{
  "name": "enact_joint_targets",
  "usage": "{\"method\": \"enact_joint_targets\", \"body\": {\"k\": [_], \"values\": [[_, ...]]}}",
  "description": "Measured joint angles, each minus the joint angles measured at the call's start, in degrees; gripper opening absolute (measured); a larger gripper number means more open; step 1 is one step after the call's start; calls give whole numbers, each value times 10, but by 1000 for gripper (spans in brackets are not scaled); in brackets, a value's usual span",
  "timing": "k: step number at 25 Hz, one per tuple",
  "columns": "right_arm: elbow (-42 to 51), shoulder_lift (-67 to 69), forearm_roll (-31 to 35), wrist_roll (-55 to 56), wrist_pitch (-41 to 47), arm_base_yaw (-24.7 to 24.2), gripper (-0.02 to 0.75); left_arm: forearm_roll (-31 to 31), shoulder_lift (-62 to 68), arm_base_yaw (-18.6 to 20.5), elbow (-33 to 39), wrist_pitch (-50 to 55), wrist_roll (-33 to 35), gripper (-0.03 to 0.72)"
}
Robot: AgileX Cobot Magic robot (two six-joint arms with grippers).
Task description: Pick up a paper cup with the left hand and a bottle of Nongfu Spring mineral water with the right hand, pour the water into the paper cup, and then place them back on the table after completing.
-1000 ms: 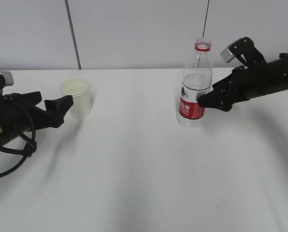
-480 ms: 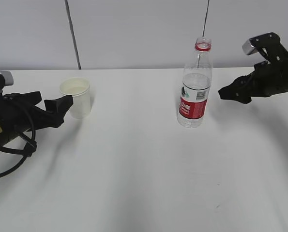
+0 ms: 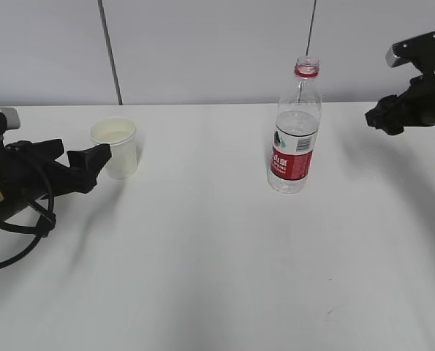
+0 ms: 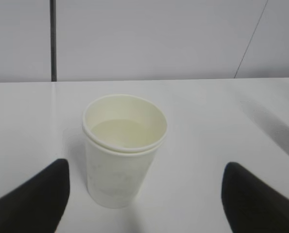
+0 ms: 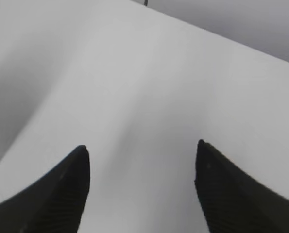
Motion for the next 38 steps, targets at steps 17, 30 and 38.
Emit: {"method": "enact_joint_targets", "body": {"k": [17, 30, 38], "values": [[-22, -5, 2, 48, 9, 1, 501, -10, -80, 0, 0, 123, -21, 575], [-22, -42, 2, 73, 27, 1, 501, -87, -275, 0, -110, 700, -22, 556], [-22, -43, 4, 96, 29, 1, 501, -134, -296, 0, -249, 1121, -22, 517]]}}
